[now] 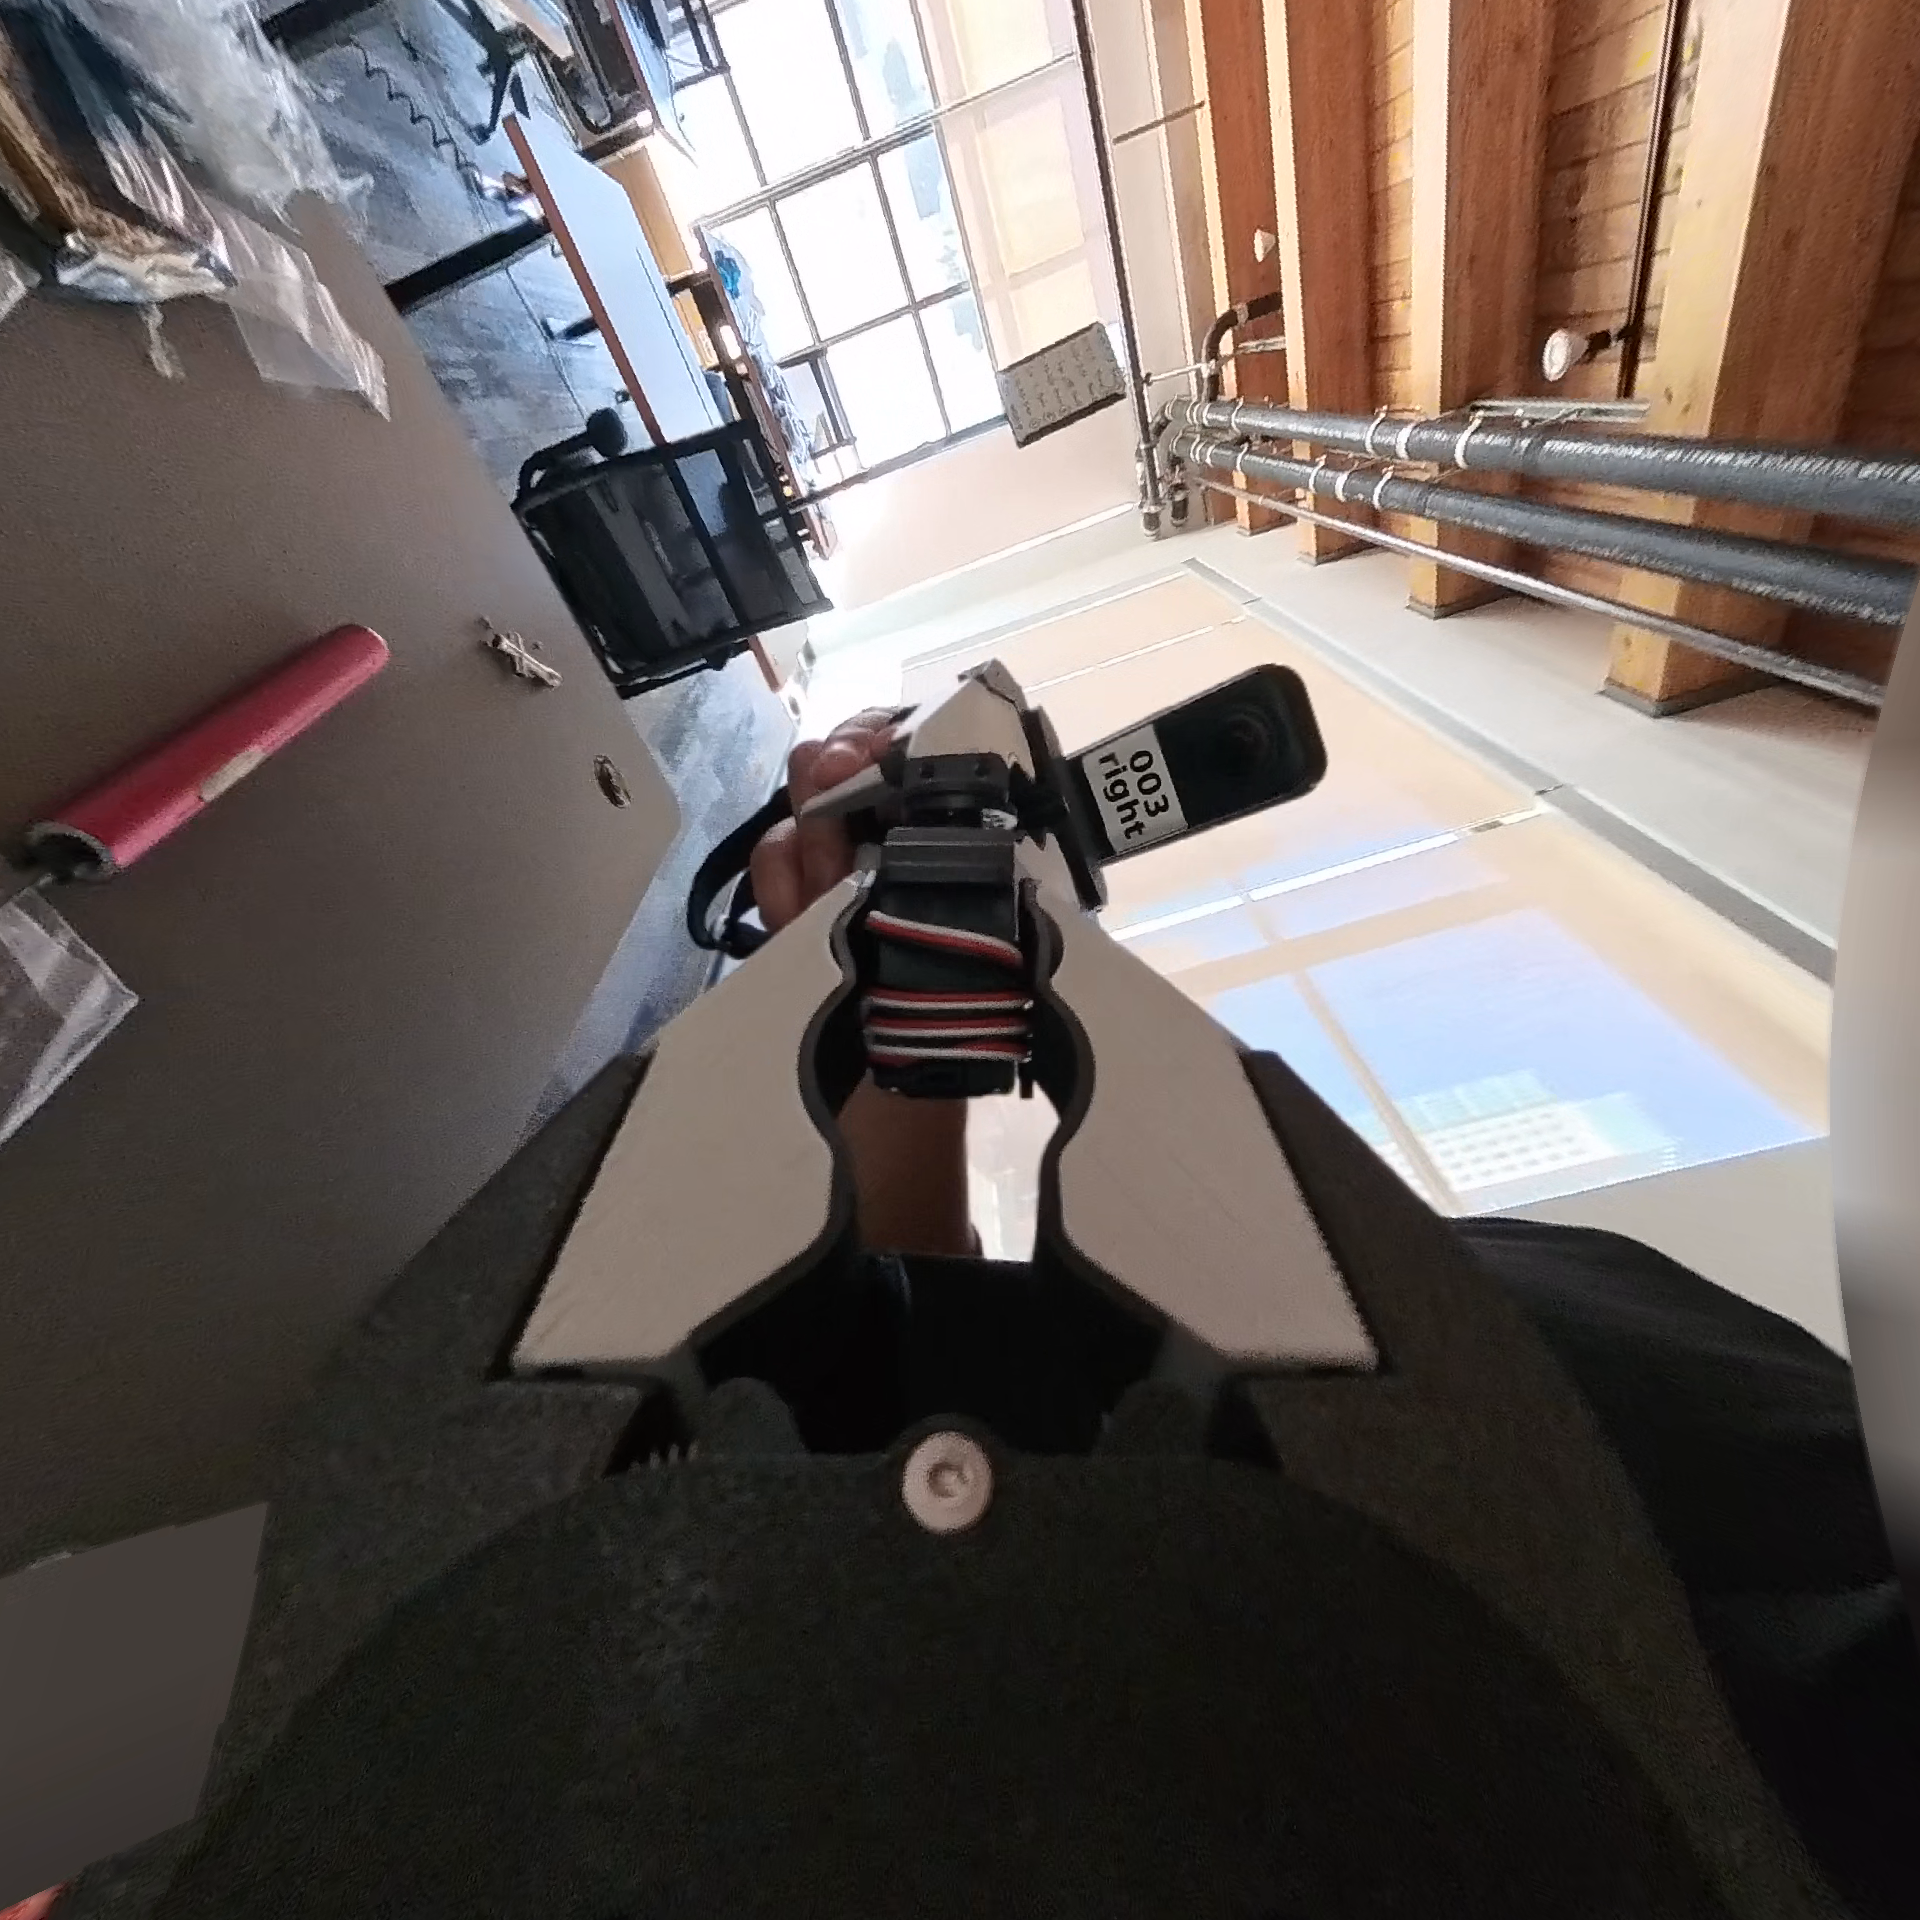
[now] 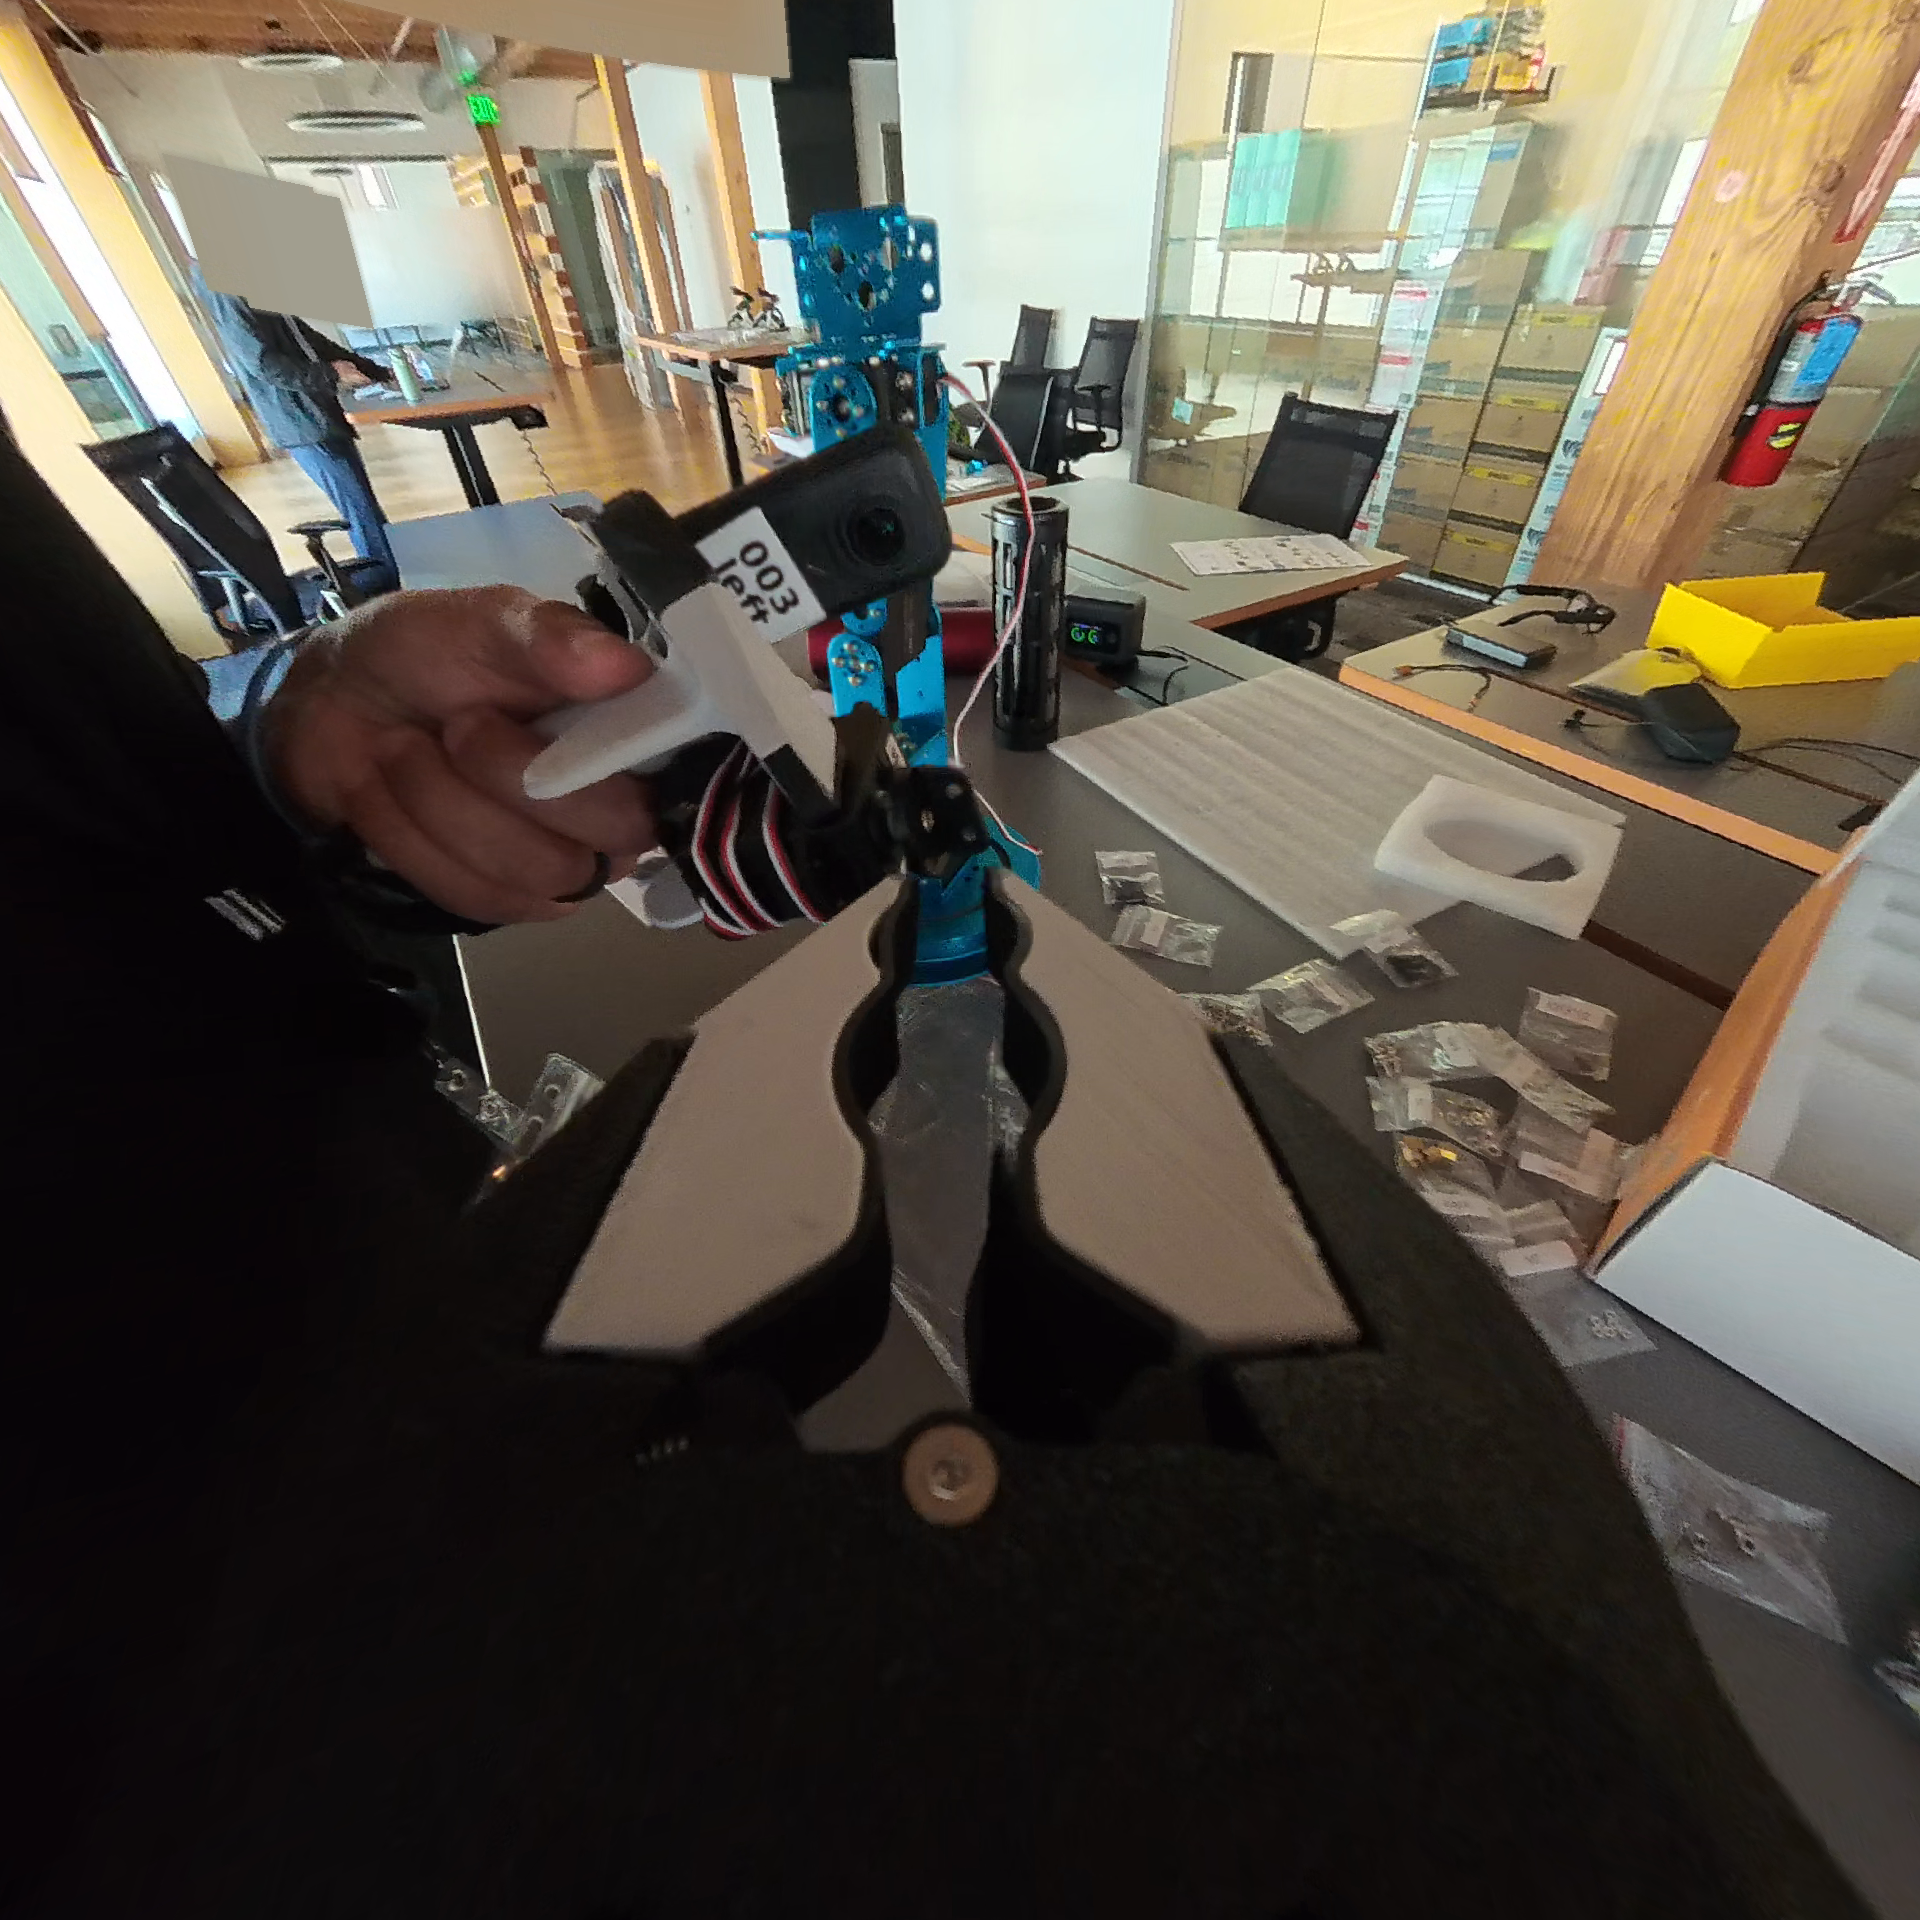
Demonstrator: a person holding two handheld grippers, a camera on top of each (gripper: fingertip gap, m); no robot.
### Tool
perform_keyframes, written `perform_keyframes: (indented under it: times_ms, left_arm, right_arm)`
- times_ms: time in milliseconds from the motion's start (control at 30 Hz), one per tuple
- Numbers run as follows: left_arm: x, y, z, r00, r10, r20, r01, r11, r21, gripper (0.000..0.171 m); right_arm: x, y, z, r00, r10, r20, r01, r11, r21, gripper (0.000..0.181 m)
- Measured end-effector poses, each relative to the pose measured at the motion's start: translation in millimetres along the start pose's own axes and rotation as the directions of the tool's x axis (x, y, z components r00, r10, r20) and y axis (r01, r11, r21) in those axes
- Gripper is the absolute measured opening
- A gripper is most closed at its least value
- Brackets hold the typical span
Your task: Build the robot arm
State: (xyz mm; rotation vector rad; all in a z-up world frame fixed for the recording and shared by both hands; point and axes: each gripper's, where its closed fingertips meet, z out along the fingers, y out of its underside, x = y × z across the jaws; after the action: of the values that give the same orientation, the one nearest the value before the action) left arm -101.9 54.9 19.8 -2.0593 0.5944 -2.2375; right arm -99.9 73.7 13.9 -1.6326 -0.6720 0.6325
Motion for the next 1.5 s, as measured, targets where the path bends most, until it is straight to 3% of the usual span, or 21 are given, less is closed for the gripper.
perform_keyframes:
  times_ms: [167,500,833,1100,1267,1500]
  left_arm:
    - [-4.1,0.1,1.8,0.999,-0.051,-0.011,0.051,0.999,0.006,0.024]
    - [-4.8,-0.3,3.1,0.999,0.022,0.027,-0.022,1.0,0.006,0.024]
    - [1.6,0.9,3.3,0.985,0.167,0.052,-0.167,0.986,0.002,0.024]
    - [4.8,1.9,4.7,0.986,0.162,0.031,-0.162,0.987,-0.002,0.024]
    - [11.1,1.2,4.3,0.989,0.146,-0.016,-0.146,0.989,0.001,0.024]
    - [39.2,3.3,3.1,0.974,0.088,-0.21,-0.089,0.996,0.007,0.024]
  right_arm:
    - [4.0,0.6,-1.8,0.998,-0.047,-0.034,0.047,0.999,-0.001,0.017]
    - [5.0,0.0,-2.6,0.998,-0.061,-0.026,0.061,0.998,0.009,0.017]
    - [-7.5,-21.3,-14.8,0.981,0.118,0.152,-0.142,0.977,0.161,0.027]
    - [-12.5,-22.8,-10.6,0.974,0.119,0.193,-0.151,0.976,0.16,0.032]
    - [-16.6,-27.0,-9.8,0.967,0.12,0.226,-0.16,0.973,0.169,0.033]
    - [-29.3,-47.8,-18.8,0.938,0.12,0.326,-0.205,0.949,0.239,0.033]
